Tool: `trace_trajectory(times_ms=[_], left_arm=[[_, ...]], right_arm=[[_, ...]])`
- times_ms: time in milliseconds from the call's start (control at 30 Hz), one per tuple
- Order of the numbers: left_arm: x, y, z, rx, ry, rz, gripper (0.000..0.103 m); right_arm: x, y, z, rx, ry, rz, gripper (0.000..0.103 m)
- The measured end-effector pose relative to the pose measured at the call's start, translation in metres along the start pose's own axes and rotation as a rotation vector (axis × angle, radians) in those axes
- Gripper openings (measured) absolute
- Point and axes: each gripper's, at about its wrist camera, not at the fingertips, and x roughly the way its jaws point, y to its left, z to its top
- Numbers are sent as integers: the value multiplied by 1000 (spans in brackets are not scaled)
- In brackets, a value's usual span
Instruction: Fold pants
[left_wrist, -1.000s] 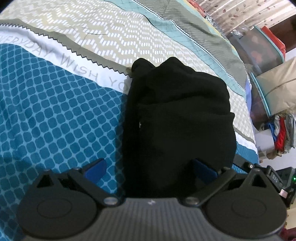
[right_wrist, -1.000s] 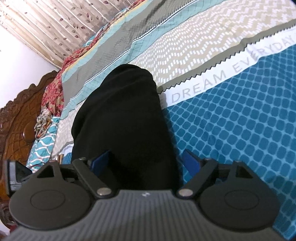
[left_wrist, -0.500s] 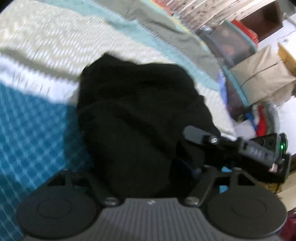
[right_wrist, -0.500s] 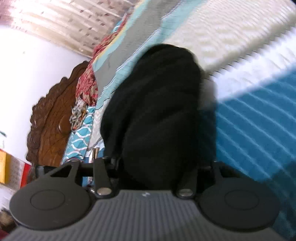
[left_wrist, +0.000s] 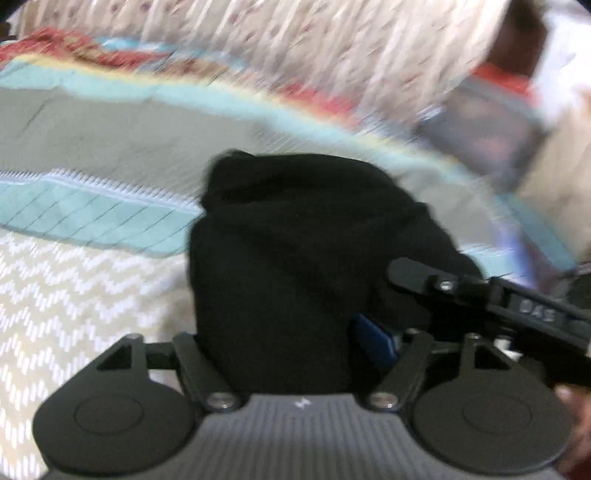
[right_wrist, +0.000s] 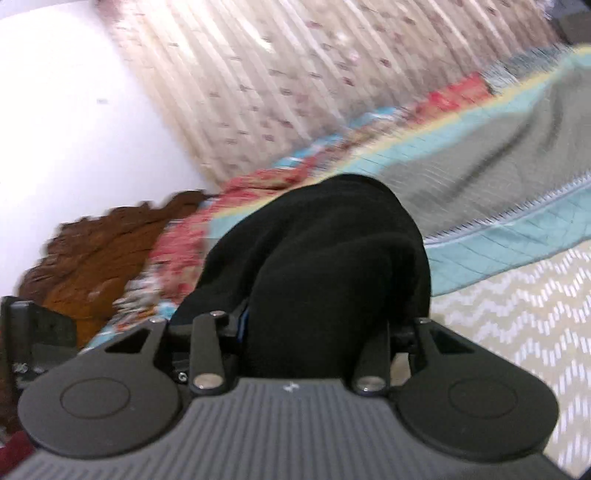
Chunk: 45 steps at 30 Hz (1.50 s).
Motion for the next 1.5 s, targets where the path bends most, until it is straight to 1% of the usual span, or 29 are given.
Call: trace_trajectory(times_ms=[33, 67, 100, 133, 167, 200, 267, 333, 367, 433, 500, 533, 567, 600, 633, 667, 733, 833, 967, 1033, 1100, 1267, 1400, 1500], left_arm=[[25, 3, -1, -16, 58, 74, 77], [47, 8, -5, -35, 120, 124, 77], [61, 12, -11, -54, 158, 145, 84], [63, 14, -15, -83, 151, 140, 94], [59, 14, -18, -105, 133, 144, 96], [54, 13, -20, -106, 122, 141, 96], [38, 10, -27, -93, 105, 146, 96], [22, 5, -34, -89, 101, 163, 96], [15, 0, -37, -86, 101, 172, 96], [-3, -7, -45, -69, 104, 198, 97], [-19, -17, -56, -29, 109, 235, 99], [-29, -24, -65, -6, 110, 251, 100], [-42, -29, -76, 15, 112, 263, 101], [-52, -35, -86, 36, 117, 274, 101], [-62, -41, -96, 53, 121, 282, 103], [-72, -46, -107, 62, 126, 288, 103], [-88, -55, -123, 66, 143, 292, 103], [-107, -67, -144, 54, 168, 304, 103], [-135, -84, -169, 80, 170, 324, 103], [-146, -93, -179, 96, 178, 330, 103], [-155, -101, -187, 111, 181, 334, 103], [-172, -111, -202, 122, 179, 339, 103], [-178, -117, -209, 119, 191, 331, 103], [-183, -121, -214, 118, 185, 325, 103]], right_arm=[[16, -13, -3, 23, 20, -45, 44], [30, -24, -8, 48, 49, -95, 45], [49, -40, -16, 91, 112, -171, 47], [60, -51, -24, 124, 171, -229, 57], [64, -63, -32, 177, 185, -271, 64], [60, -70, -35, 237, 170, -264, 69], [47, -75, -36, 296, 166, -231, 71], [29, -70, -36, 278, 157, -248, 75], [18, -67, -37, 273, 149, -260, 75], [-6, -63, -43, 279, 143, -256, 75], [-30, -50, -51, 257, 131, -268, 75], [-33, -43, -55, 242, 125, -284, 75], [-25, -41, -58, 232, 122, -301, 75], [-39, -34, -65, 221, 121, -312, 75], [-26, -35, -67, 220, 122, -323, 75], [-25, -31, -71, 218, 125, -329, 75], [-40, -18, -85, 206, 138, -340, 76], [-63, 2, -106, 153, 159, -361, 77], [-90, 24, -132, 93, 206, -367, 81], [-101, 31, -143, 81, 224, -360, 84], [-113, 38, -153, 79, 233, -357, 86], [-137, 47, -177, 116, 258, -330, 86], [-150, 55, -185, 115, 265, -318, 87], [-154, 58, -188, 130, 262, -319, 87]])
